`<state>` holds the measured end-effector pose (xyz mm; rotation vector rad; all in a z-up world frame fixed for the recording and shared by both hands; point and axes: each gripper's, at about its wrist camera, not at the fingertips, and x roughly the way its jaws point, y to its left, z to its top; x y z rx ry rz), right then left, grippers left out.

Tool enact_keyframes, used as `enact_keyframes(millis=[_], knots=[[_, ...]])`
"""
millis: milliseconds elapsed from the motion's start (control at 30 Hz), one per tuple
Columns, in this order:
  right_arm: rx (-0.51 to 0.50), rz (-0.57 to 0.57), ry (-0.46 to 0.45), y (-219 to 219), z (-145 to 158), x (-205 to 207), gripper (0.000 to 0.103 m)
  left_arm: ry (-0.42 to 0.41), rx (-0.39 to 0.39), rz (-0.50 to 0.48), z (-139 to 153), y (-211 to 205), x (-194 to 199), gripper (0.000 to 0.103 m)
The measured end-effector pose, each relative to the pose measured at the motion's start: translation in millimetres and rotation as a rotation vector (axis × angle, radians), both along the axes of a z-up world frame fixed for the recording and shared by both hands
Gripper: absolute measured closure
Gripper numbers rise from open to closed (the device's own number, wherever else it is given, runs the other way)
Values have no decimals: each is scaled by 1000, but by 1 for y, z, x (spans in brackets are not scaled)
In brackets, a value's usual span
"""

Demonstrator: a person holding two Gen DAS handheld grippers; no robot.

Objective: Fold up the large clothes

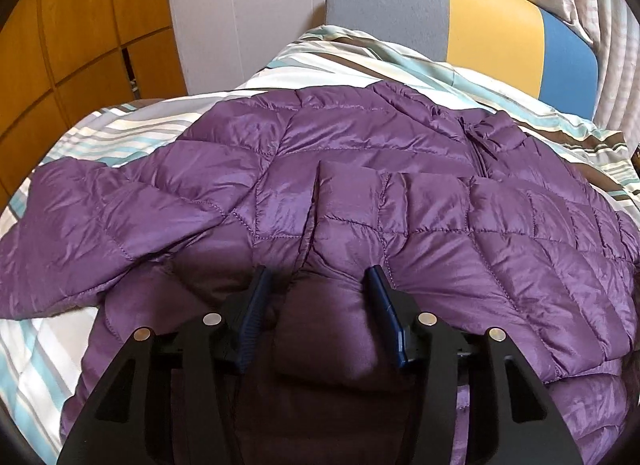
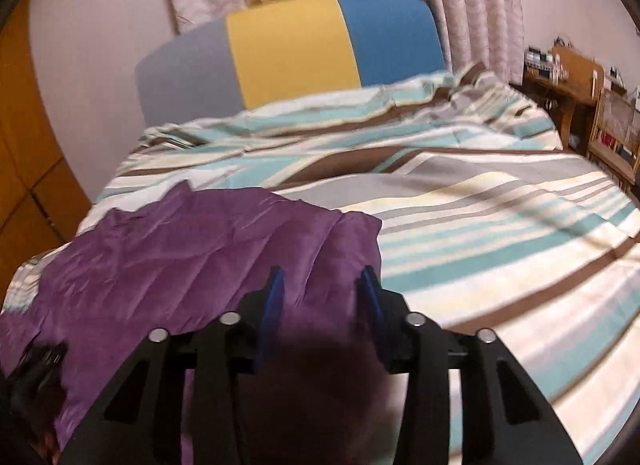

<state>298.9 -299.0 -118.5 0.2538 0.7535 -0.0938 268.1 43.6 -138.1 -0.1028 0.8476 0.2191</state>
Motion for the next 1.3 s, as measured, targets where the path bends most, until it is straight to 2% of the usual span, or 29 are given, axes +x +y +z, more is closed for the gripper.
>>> enact_keyframes(millis=[167,433,500,633,767,867,1000,1067,1133,1167,1267,1300], knots=[[-11,-32,142,-12,-40,41,68,3,-6,-5,-2,-2,4,49],[-15,-22,125,-14,-50,39,66,6,16,-5,-4,-5,7,47],[36,-19,110,-20,-43,34,59,7,15,-4,-4,-4,8,47],[119,-66,34,-28,-14,-7,57,7,17,-1,-4,-4,9,45],[79,-77,39,-15,-8,-42,59,6,14,3,-4,-3,7,41],[-12,-61,111,3,-29,-47,60,3,2,1,-4,-1,6,40],[-47,-55,135,9,-41,-44,58,5,2,-2,-5,-1,7,39],[-67,-62,133,12,-42,-45,54,8,8,-2,-5,-1,7,38],[-92,-89,137,12,-44,-46,40,7,5,-3,-5,-1,7,38],[-102,-103,141,12,-45,-46,38,7,2,-3,-5,-2,7,38],[-128,-120,146,12,-44,-46,35,8,-19,-20,-3,-2,6,25],[-134,-121,145,12,-44,-47,34,16,-18,-11,0,-1,5,12]])
